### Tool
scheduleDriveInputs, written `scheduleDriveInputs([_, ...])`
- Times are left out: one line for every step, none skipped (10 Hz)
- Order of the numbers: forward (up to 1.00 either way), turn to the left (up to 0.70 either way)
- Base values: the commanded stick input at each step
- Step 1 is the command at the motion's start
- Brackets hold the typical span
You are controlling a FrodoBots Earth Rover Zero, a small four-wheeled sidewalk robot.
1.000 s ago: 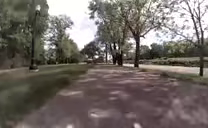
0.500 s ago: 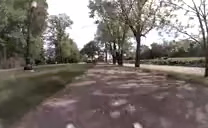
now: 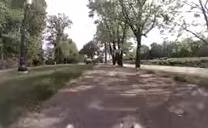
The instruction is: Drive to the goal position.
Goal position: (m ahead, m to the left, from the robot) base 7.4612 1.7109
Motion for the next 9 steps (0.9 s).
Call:
scheduleDriveInputs([1.0, 0.0])
scheduleDriveInputs([1.0, 0.0])
scheduleDriveInputs([1.0, 0.0])
scheduleDriveInputs([1.0, 0.0])
scheduleDriveInputs([1.0, 0.0])
scheduleDriveInputs([1.0, 0.0])
scheduleDriveInputs([1.0, 0.0])
scheduleDriveInputs([1.0, 0.0])
scheduleDriveInputs([1.0, 0.0])
